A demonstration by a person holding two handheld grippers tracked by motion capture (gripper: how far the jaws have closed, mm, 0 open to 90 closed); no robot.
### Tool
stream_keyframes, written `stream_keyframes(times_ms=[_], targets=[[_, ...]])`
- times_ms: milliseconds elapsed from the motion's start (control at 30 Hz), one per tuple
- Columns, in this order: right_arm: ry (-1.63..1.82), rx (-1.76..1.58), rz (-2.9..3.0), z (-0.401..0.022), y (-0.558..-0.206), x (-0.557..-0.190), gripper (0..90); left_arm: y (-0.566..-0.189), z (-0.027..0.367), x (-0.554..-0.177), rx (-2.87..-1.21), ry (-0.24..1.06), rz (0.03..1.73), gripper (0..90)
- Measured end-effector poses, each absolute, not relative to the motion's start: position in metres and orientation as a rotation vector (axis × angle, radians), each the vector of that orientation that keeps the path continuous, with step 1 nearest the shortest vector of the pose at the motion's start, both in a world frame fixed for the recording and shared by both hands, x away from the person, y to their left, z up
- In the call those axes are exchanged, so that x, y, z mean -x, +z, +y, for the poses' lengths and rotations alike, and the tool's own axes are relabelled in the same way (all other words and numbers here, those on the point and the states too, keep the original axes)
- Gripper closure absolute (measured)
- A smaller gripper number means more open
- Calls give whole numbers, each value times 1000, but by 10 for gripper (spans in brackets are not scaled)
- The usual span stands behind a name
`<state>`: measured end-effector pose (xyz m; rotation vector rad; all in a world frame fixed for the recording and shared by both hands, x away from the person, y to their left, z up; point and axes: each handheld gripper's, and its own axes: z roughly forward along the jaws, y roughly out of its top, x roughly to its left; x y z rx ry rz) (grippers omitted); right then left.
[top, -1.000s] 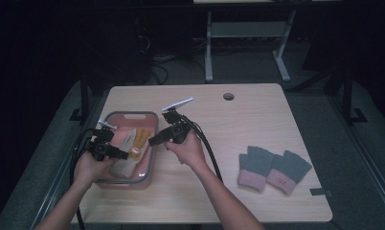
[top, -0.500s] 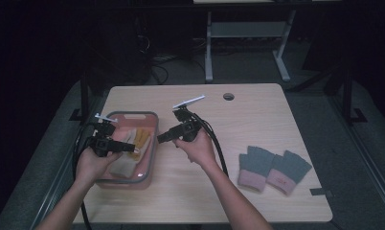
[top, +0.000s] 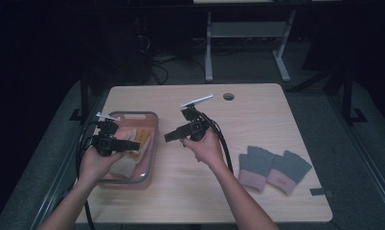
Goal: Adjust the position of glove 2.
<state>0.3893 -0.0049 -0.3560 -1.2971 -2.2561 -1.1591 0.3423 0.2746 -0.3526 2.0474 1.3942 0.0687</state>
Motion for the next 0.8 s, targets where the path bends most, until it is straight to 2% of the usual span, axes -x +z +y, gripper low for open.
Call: stream_keyframes(times_ms=[800], targets=[[-1159, 1376, -2258, -62, -355, -389, 506, -343, 229, -342, -2071, 28, 1264, 479]])
